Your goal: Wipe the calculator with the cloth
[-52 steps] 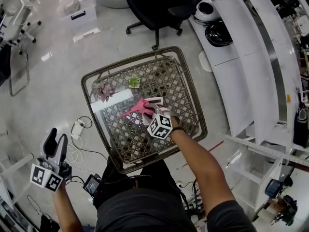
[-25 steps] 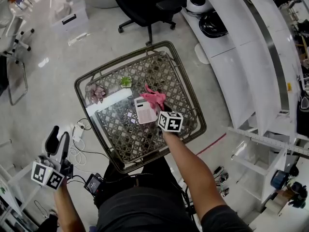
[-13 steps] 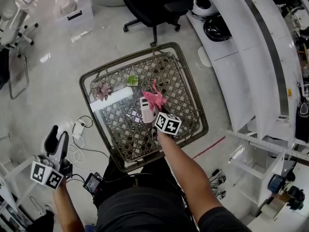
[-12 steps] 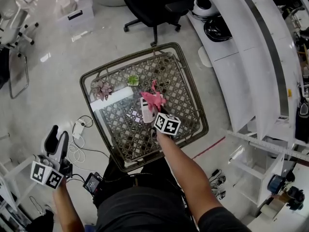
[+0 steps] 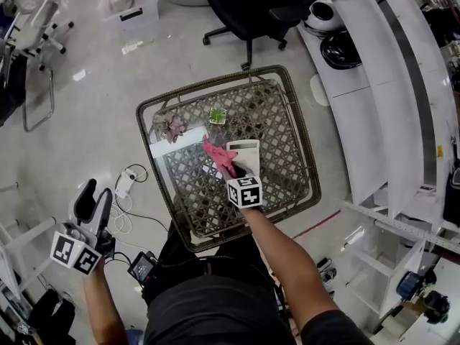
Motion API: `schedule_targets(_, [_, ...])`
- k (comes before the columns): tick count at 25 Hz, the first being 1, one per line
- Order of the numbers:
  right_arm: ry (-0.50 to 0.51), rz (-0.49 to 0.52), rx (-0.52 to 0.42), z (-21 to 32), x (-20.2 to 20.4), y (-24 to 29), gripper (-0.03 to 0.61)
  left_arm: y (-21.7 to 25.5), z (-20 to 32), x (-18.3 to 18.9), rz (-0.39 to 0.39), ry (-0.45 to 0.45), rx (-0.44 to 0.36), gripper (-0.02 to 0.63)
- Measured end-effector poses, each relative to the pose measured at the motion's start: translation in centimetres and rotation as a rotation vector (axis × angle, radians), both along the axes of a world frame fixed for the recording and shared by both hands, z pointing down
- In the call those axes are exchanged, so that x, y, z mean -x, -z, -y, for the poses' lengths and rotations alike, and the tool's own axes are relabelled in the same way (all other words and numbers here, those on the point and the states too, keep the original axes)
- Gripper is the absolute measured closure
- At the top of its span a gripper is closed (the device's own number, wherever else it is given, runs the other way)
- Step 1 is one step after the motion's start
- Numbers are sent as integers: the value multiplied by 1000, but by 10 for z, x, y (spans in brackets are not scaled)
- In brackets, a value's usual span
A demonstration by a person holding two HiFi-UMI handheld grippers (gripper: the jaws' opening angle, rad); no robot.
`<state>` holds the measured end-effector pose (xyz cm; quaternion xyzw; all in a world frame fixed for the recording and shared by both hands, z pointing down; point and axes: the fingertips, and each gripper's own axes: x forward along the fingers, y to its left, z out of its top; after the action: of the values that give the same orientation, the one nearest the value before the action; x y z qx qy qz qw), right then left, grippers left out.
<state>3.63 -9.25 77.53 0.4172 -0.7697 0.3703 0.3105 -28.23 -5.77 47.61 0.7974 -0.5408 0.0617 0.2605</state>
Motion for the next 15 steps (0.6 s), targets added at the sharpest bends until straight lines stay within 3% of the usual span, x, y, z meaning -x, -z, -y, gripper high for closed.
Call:
schedule_targets(7, [354,-179,-85,-12,-13,-2,488,-2,-3,1,-1,5,8,390])
schedule_targets(15, [543,-342,-137,-19,-60,-13,488,-1,1,-10,-2,-12,10,390])
